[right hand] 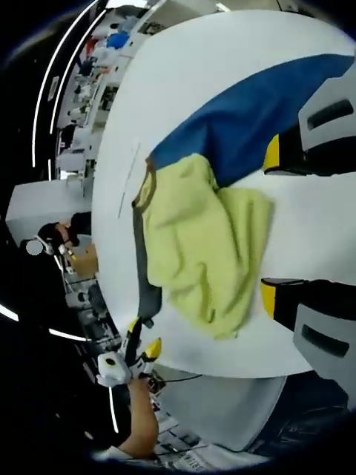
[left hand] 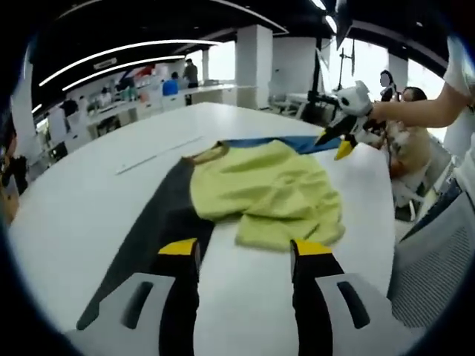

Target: Fold the garment on the visible template until the final outline fits inside the template.

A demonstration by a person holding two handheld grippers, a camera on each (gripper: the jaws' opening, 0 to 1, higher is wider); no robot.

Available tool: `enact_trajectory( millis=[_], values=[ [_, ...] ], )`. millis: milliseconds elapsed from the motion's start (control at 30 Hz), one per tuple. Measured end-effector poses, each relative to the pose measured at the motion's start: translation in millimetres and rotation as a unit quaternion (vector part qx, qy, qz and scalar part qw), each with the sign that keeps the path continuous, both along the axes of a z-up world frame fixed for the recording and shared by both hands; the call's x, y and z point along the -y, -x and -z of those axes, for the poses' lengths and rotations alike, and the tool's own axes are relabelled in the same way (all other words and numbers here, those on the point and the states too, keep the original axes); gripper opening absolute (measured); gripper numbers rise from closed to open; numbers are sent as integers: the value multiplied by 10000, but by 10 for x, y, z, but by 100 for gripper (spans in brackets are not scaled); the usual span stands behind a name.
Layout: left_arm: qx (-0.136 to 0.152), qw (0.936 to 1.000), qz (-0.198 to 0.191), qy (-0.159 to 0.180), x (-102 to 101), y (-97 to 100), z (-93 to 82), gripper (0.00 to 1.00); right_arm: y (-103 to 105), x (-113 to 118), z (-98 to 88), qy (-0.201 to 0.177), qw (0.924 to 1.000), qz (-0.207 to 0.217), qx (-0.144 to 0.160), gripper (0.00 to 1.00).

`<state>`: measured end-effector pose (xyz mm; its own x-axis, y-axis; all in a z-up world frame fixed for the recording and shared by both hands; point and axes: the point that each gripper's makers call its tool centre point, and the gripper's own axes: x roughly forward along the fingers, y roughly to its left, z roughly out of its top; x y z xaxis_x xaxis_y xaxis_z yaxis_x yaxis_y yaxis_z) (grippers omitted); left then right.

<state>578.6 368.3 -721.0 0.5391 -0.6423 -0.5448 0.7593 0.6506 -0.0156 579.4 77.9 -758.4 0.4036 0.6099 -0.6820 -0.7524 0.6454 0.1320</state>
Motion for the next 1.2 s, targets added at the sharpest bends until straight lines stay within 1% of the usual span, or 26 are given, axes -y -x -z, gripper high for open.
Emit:
enact_trajectory(
  millis=[133, 300, 367, 433, 500, 633, 767, 833, 867, 1067, 1167, 1200],
  values=[
    [-117, 9997, 194, -73, 72, -47, 101, 42, -44, 2, 83, 129, 9999, -111, -5, 47],
    [-300, 9972, 584, -359, 166, -54, 282, 38, -61, -16, 193, 280, 9991, -300, -68, 40],
    [-345, 9964, 655, -409, 189, -63, 320, 36, -56, -45, 211, 284, 9988, -390, -74, 36],
    [-364, 9960, 709, -416, 218, -93, 356, 36, -53, -72, 225, 282, 9985, -473, -65, 35],
    [-386, 9953, 783, -420, 256, -112, 379, 35, -58, -94, 228, 323, 9977, -598, 8, 35],
    [-466, 9937, 919, -448, 308, -131, 448, 28, -68, -99, 246, 350, 9970, -689, 46, 33],
    [-493, 9914, 1078, -560, 335, -146, 543, 25, -74, -91, 254, 394, 9962, -770, 118, 29],
    [-468, 9906, 1159, -563, 354, -155, 571, 22, -96, -80, 263, 457, 9956, -797, 200, 25],
    [-495, 9904, 1158, -565, 360, -156, 579, 21, -104, -74, 268, 493, 9952, -811, 231, 23],
    [-426, 9893, 1216, -678, 364, -171, 616, 18, -135, -85, 274, 538, 9949, -793, 331, 12],
    [-381, 9894, 1193, -735, 348, -189, 617, 11, -141, -93, 288, 582, 9944, -801, 375, 5],
    [-386, 9895, 1178, -738, 345, -191, 615, 5, -144, -98, 288, 582, 9944, -798, 384, 3]
  ],
)
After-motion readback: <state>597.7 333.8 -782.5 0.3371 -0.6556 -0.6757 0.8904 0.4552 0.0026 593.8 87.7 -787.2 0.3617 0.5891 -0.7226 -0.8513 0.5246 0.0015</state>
